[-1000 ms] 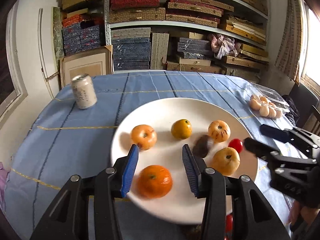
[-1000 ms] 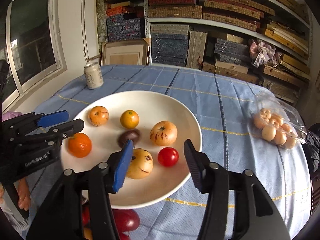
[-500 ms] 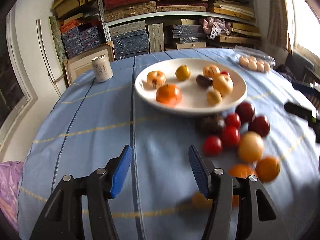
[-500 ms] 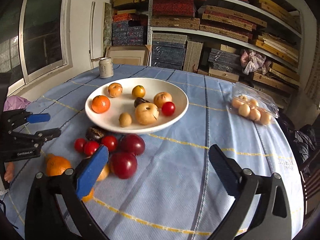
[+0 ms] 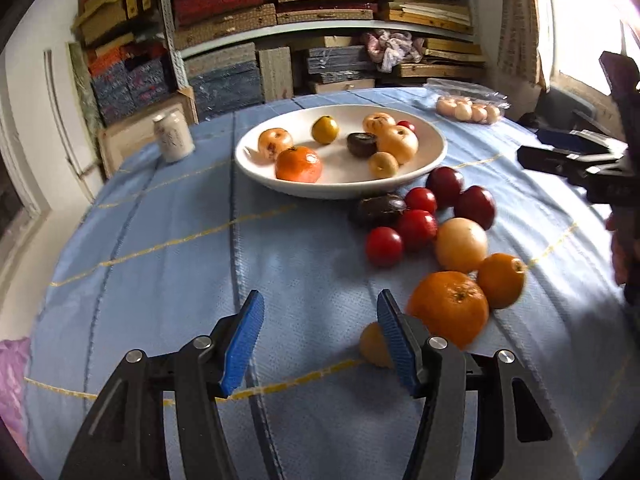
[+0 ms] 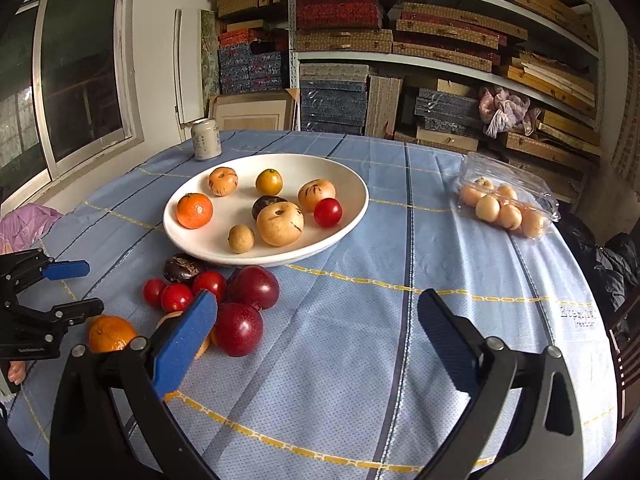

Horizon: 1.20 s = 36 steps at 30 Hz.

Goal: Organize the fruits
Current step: 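Grasp the small brown round fruit with the left tool while the right tool reaches a tangerine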

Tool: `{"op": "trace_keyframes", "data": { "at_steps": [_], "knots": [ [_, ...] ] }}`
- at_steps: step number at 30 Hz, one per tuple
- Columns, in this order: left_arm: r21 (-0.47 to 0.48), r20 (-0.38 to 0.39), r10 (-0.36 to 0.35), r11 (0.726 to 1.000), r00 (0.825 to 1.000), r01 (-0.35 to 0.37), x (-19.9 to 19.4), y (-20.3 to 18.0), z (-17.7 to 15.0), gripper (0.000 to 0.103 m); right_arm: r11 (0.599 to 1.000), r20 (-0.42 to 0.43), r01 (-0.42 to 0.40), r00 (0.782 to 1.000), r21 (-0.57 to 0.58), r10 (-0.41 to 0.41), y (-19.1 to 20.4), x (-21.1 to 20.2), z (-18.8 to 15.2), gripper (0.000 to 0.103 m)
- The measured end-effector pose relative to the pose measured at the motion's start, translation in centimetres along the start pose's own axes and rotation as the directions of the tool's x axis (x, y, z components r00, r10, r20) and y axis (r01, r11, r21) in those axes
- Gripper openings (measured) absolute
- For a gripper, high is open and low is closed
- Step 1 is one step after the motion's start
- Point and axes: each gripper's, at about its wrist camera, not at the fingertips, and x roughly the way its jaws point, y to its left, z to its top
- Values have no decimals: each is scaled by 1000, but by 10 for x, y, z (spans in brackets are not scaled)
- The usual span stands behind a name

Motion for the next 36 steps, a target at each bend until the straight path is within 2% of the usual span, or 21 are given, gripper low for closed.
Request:
{"op": "trace_keyframes", "data": {
  "at_steps": [1,6,8,14,18,20,22,27,32,36],
  "knots": [
    [-11,1,-42,999,999,42,-3,2,-1,59,1000,-3,0,1000,2,0,0,0,0,99],
    [24,-7,-91,996,996,91,-7,-4,-5,59,1000,-7,0,1000,6,0,-3,1,1,99],
    [60,-19,-73,995,997,74,-5,-10,-7,59,1000,-8,0,1000,9,0,-5,2,1,99],
    [44,-87,-52,997,995,56,10,-7,-12,61,1000,-10,-2,1000,11,2,-6,3,1,99],
    [59,-55,-49,997,997,52,6,-10,-10,60,1000,-10,-4,1000,12,4,-6,3,1,99],
    [41,-49,-57,997,997,59,6,-8,-9,59,1000,-11,-7,1000,11,7,-5,3,1,99],
    [24,-44,-64,998,997,65,6,-5,-8,49,1000,-12,-11,1000,8,11,-4,3,2,99],
    [30,-46,-75,997,996,77,7,-8,-7,40,1000,-12,-20,1000,0,20,0,2,3,99],
    [23,-76,-93,995,993,95,13,-11,-6,40,998,-23,-57,998,-19,56,5,0,3,99],
    [0,-95,-101,995,990,102,17,-7,-6,39,989,-36,-116,993,-88,114,20,-7,2,99]
  ]
}}
